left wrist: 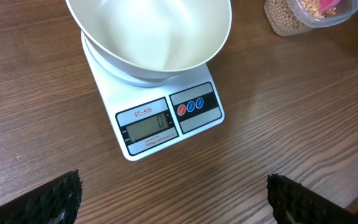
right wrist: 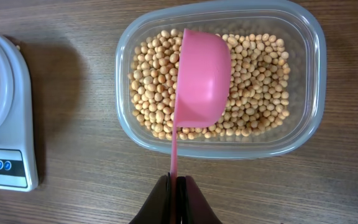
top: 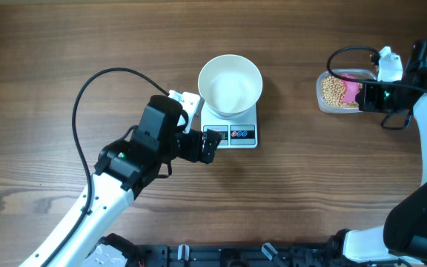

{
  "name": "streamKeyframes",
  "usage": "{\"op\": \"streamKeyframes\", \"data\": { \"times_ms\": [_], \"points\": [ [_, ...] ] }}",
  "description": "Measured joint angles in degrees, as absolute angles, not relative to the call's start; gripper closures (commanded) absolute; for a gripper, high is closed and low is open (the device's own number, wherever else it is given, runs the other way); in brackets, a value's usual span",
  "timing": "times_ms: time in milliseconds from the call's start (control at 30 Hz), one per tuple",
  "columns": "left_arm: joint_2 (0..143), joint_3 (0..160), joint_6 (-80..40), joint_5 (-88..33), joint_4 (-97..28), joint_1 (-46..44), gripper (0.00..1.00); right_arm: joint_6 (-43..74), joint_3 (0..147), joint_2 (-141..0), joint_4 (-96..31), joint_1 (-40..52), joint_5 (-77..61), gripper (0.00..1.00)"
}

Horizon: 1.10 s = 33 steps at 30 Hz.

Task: Scoop item into bowl and weigh 150g on scale
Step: 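Lower the scoop into the soybeans with the right gripper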

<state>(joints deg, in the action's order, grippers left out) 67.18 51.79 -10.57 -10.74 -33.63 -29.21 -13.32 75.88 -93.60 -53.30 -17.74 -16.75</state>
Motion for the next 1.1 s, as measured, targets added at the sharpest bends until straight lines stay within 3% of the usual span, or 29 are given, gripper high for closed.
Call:
{"op": "streamKeyframes", "data": {
  "times_ms": [1100],
  "points": [
    [67.2,51.8,-10.6,-10.7,-33.6,-29.2,0.0,-13.3,75.8,-96.6,-53.7,-17.7,-21.7,0.96]
  ]
}}
